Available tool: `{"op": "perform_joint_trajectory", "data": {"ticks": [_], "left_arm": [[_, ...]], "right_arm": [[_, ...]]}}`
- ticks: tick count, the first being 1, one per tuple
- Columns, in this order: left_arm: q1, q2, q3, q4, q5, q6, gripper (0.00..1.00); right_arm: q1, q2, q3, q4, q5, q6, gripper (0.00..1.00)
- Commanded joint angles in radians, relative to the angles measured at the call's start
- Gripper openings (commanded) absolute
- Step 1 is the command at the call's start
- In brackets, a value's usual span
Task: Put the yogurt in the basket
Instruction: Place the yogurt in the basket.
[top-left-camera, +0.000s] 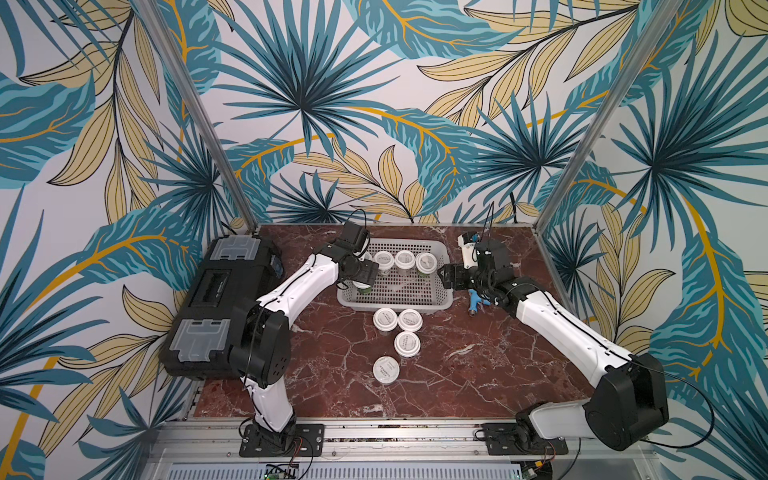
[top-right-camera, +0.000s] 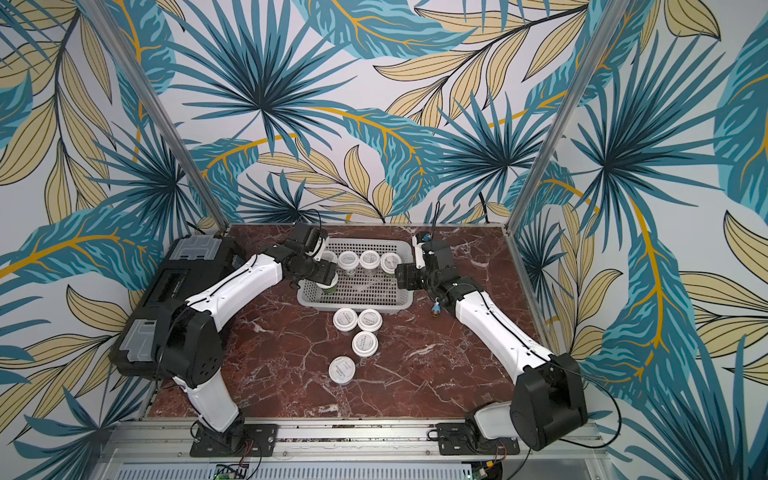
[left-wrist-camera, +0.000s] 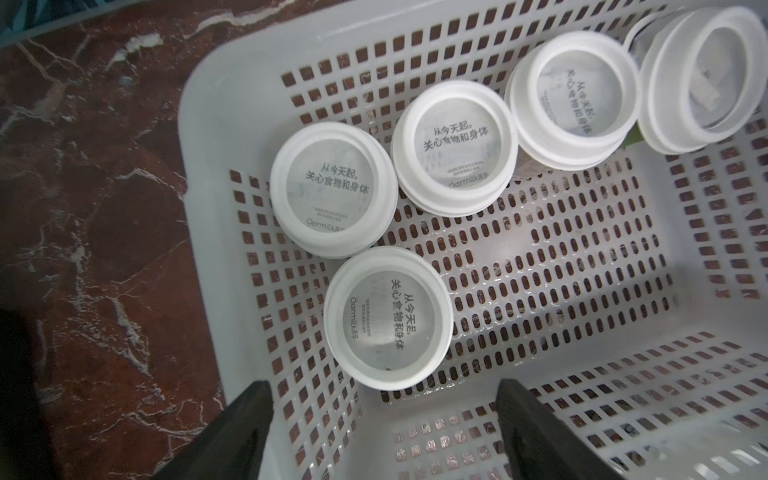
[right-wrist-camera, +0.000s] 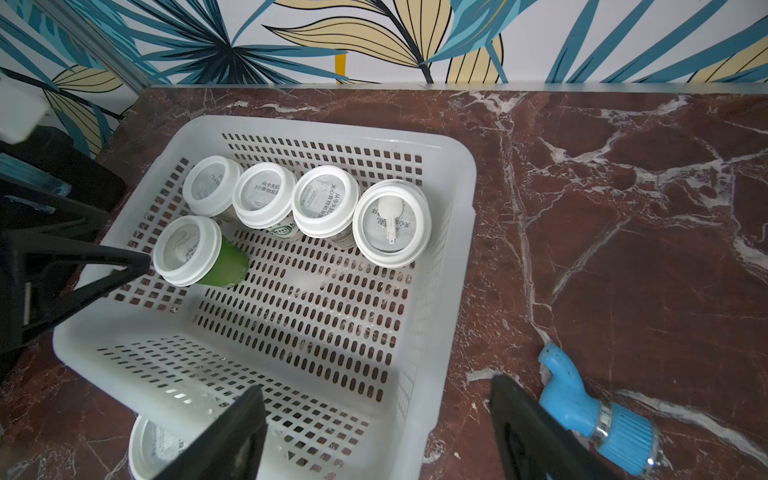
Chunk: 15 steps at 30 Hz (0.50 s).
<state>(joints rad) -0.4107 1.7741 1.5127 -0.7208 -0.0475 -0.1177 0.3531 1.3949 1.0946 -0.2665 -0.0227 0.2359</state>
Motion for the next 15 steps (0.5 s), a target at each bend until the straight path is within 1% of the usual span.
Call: {"op": "perform_joint_trajectory", "data": {"ticks": [1, 6, 10, 12, 15], "left_arm": [[-0.023, -0.041, 0.053, 0.019, 0.02, -0.016, 0.86], [-0.091, -0.045, 0.05, 0.07, 0.07, -0.051, 0.83], [-0.145, -0.009, 0.05, 0.121, 0.11, -0.083, 0.83], [-0.161, 0.02, 0.061, 0.135, 0.133, -0.091, 0.82], [-0.169, 0.062, 0.076, 0.139, 0.136, -0.092, 0.82]], "right_arm": [[-0.005, 0.013, -0.013, 0.009, 0.0, 0.005, 0.87], [-0.004, 0.016, -0.013, 0.009, 0.003, 0.006, 0.87], [-0.004, 0.022, -0.013, 0.009, 0.012, 0.002, 0.87], [-0.004, 0.025, -0.011, 0.009, 0.013, 0.0, 0.87], [-0.003, 0.029, -0.012, 0.01, 0.012, 0.002, 0.87]]}}
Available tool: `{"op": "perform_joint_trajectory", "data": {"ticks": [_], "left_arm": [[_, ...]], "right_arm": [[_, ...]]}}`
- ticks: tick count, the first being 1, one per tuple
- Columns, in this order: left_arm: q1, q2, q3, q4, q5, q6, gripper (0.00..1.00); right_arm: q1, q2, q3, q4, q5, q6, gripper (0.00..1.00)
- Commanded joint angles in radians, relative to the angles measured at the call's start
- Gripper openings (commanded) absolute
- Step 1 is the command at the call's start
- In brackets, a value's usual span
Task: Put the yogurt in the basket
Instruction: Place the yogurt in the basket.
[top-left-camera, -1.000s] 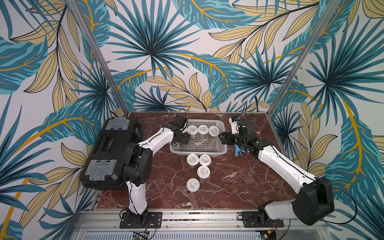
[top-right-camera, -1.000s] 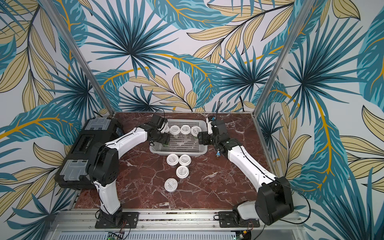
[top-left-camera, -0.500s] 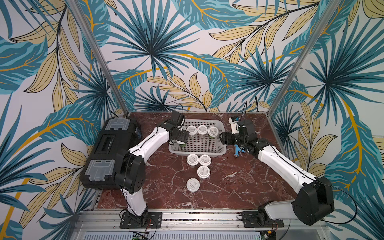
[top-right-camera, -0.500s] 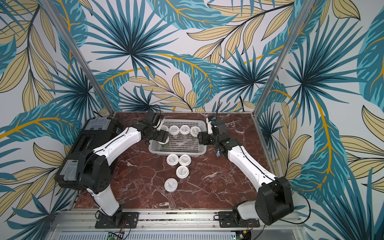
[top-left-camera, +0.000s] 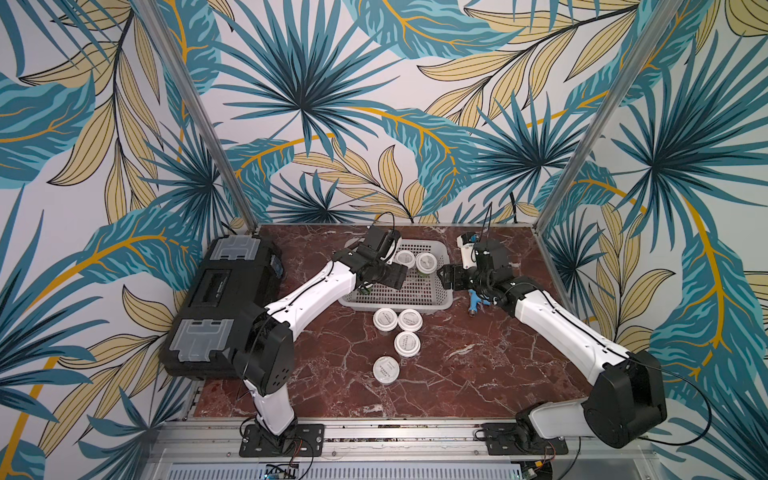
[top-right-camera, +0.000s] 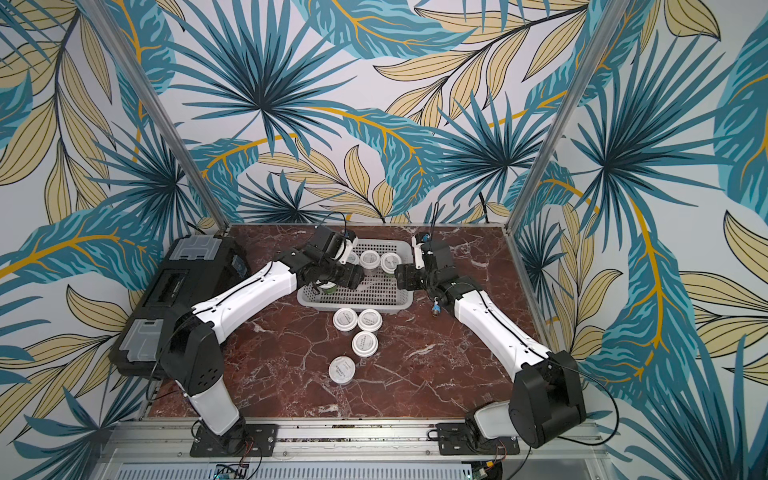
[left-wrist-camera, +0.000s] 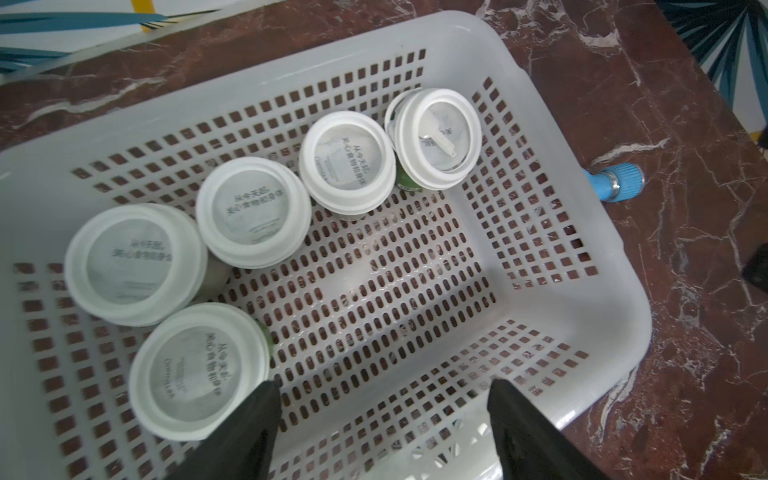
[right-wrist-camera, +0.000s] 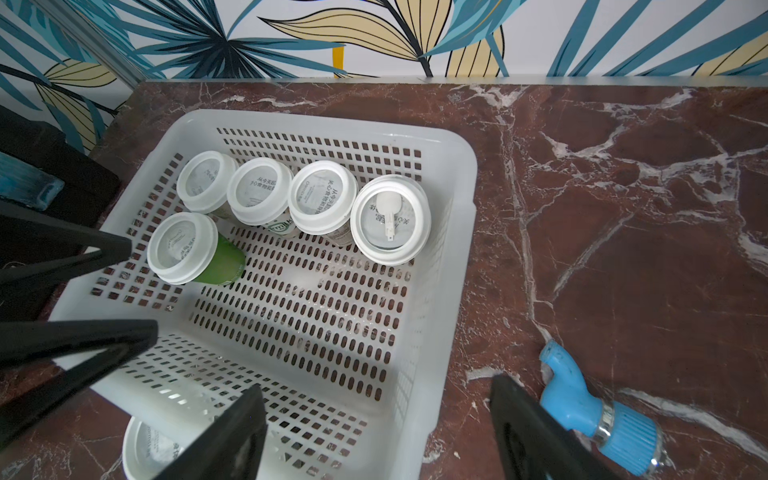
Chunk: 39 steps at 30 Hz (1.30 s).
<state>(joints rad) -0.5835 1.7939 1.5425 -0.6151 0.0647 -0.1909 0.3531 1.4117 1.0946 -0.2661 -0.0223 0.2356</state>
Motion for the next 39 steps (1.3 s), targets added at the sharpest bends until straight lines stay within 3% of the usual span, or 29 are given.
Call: {"op": "perform_joint_trajectory", "data": {"ticks": [1, 28, 39], "left_arm": [[0.005, 0.054, 0.043, 0.036, 0.027, -0.019, 0.83], [0.004, 0.277, 0.083, 0.017, -0.09, 0.0, 0.85], [0.009, 0.309, 0.1, -0.005, -0.119, 0.005, 0.85]], "right_arm": [[-0.004, 0.013, -0.012, 0.01, 0.01, 0.002, 0.87], [-0.004, 0.038, -0.007, 0.018, -0.013, 0.01, 0.87], [-0.003, 0.043, -0.007, 0.02, -0.017, 0.01, 0.87]]}}
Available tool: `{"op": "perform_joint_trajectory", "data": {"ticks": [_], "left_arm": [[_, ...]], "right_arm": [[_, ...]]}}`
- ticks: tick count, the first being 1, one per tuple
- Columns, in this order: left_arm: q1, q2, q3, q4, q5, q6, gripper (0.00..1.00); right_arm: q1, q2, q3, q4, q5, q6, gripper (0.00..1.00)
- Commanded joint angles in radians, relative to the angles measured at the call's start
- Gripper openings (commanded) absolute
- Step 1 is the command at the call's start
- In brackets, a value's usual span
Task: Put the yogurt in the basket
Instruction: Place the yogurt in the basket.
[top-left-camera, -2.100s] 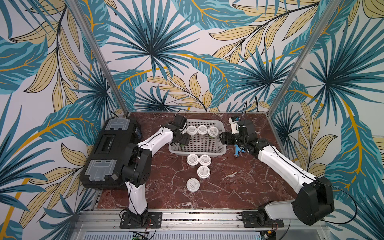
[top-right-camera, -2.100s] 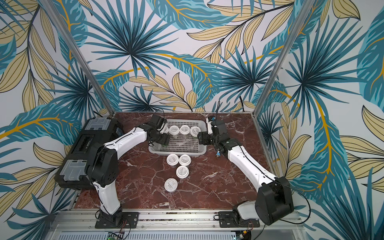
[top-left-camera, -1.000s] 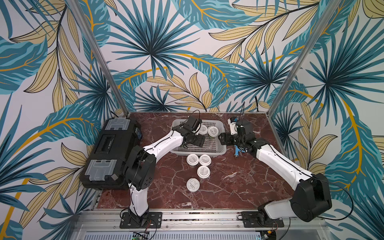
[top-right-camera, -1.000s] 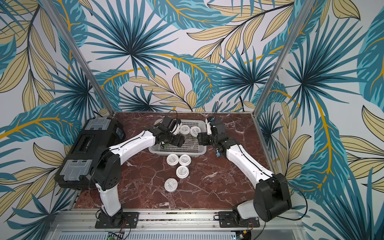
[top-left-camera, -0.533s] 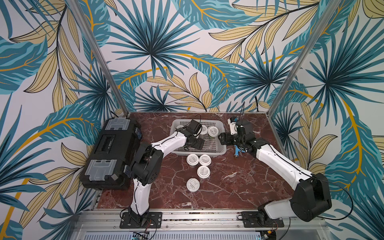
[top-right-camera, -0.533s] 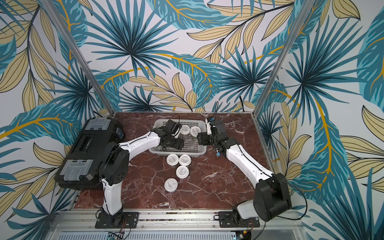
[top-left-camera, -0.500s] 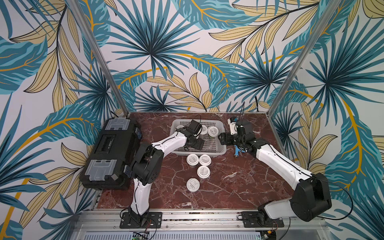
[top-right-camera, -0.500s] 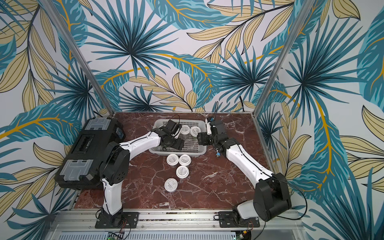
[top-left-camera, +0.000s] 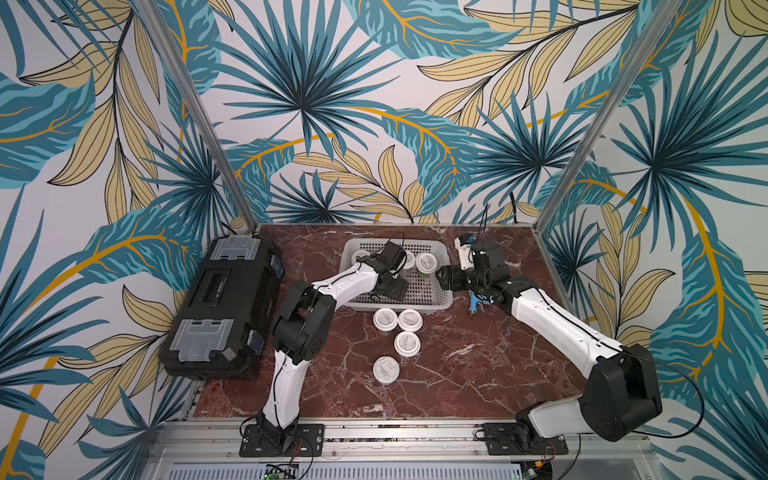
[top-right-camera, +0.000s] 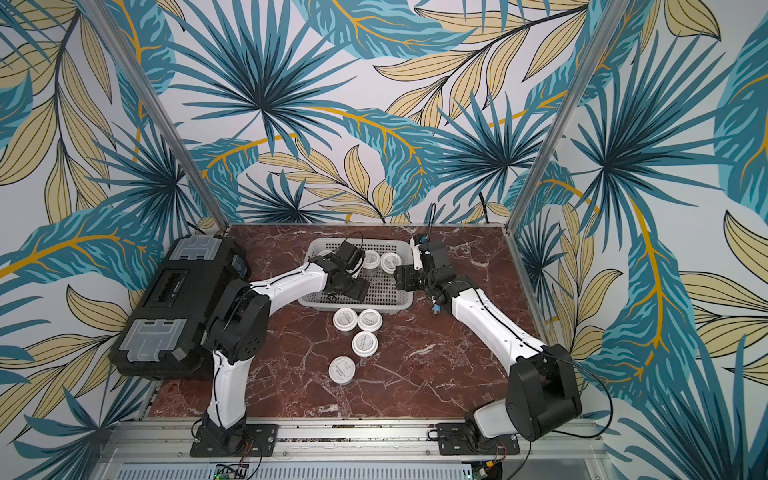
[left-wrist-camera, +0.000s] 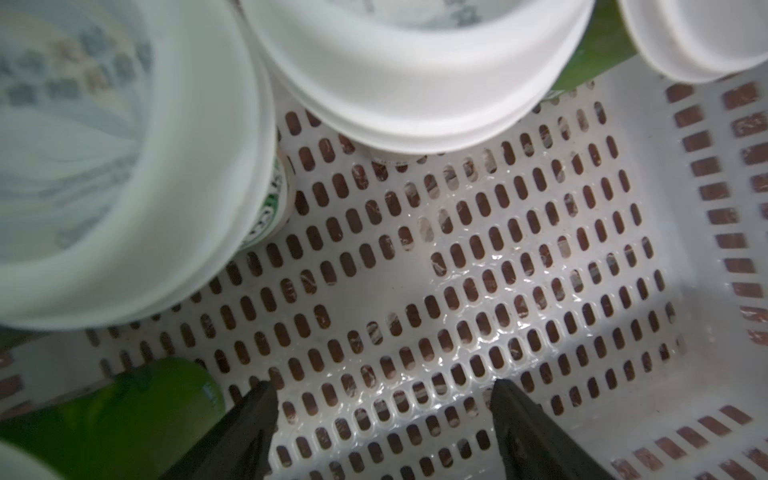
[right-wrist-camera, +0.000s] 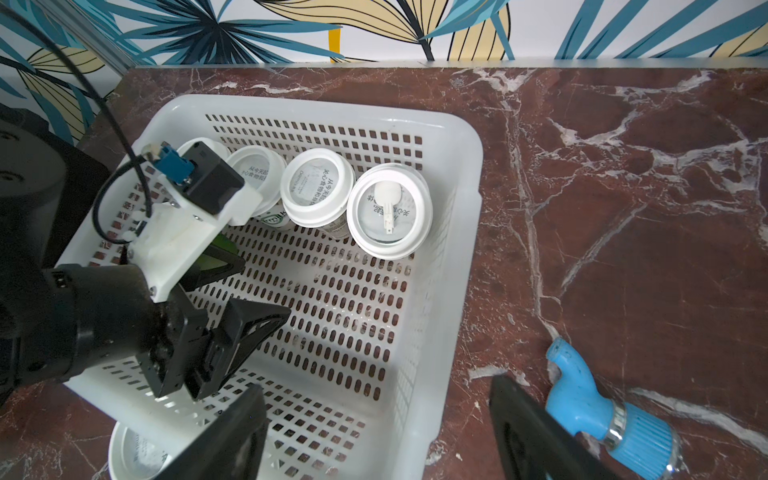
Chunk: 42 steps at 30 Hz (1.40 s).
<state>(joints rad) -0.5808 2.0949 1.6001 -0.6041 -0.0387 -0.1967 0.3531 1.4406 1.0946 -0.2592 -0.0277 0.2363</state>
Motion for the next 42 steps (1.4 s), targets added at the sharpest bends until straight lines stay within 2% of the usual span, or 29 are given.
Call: {"op": "perform_joint_trajectory", "data": {"ticks": [1, 18, 27, 42], "left_arm": [[0.007, 0.008, 0.043, -0.016, -0.014, 0.011, 0.85], [0.025, -0.005, 0.024, -0.01, -0.005, 0.012, 0.85], [-0.02, -0.025, 0.044, -0.004, 0.002, 0.043, 0.85], [-0.124, -0.313, -0.017, 0.009, -0.148, 0.053, 0.83]], "right_arm": [[-0.004, 0.014, -0.007, 0.012, -0.012, 0.01, 0.87], [-0.003, 0.009, -0.008, 0.013, -0.015, 0.009, 0.87], [-0.004, 0.007, -0.007, 0.011, -0.02, 0.01, 0.87], [-0.005, 0.003, -0.01, 0.009, -0.03, 0.007, 0.87]]}}
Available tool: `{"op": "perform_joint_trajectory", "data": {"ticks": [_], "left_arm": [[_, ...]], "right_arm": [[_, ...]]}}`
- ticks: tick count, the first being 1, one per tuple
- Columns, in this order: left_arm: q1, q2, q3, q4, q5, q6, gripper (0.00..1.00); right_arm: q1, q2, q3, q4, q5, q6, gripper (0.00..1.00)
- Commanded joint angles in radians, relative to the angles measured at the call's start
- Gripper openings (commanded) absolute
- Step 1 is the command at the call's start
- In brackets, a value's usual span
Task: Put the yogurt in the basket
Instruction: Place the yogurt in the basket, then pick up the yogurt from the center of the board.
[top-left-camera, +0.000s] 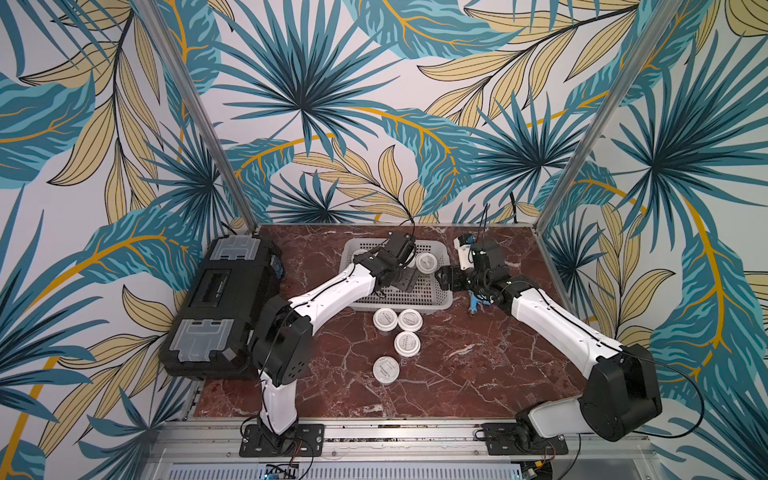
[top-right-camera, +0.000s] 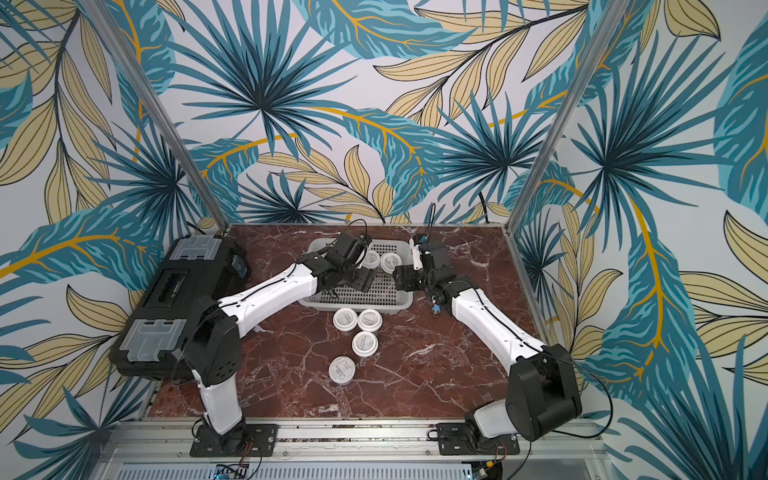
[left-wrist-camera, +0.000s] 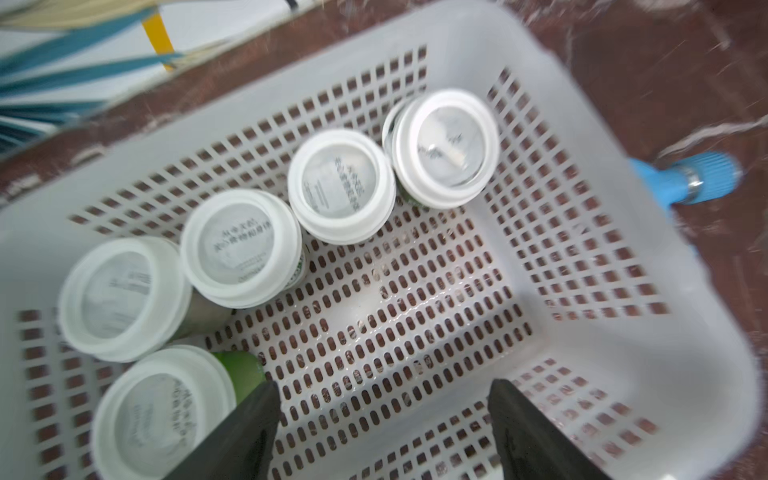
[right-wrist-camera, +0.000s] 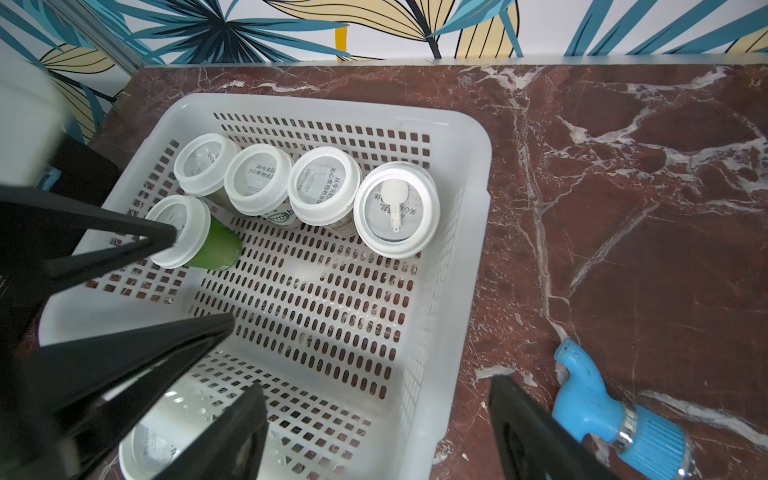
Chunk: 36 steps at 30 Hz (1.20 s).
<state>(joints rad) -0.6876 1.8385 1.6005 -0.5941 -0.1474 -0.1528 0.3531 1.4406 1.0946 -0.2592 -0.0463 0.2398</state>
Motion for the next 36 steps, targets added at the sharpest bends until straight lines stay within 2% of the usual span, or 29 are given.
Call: {"op": "perform_joint_trajectory", "data": {"ticks": [1, 11, 18, 28, 36], "left_arm": [[-0.023, -0.075, -0.02, -0.018, -0.038, 0.005, 0.83], [-0.157, -0.218, -0.073, -0.224, -0.047, -0.05, 0.82], [-0.237, -0.276, -0.138, -0.285, -0.013, -0.118, 0.82], [-0.29, -0.262, -0.174, -0.322, 0.011, -0.171, 0.85], [-0.293, -0.214, -0.206, -0.344, 0.033, -0.175, 0.83]], "right_arm": [[-0.003, 0.003, -0.009, 0.01, -0.012, 0.003, 0.87], [-0.004, -0.002, -0.012, 0.008, -0.007, 0.001, 0.87], [-0.003, -0.024, -0.028, 0.019, 0.015, -0.003, 0.87], [-0.003, -0.026, -0.034, 0.027, 0.019, -0.003, 0.87], [-0.004, -0.028, -0.036, 0.028, 0.026, -0.005, 0.87]]}}
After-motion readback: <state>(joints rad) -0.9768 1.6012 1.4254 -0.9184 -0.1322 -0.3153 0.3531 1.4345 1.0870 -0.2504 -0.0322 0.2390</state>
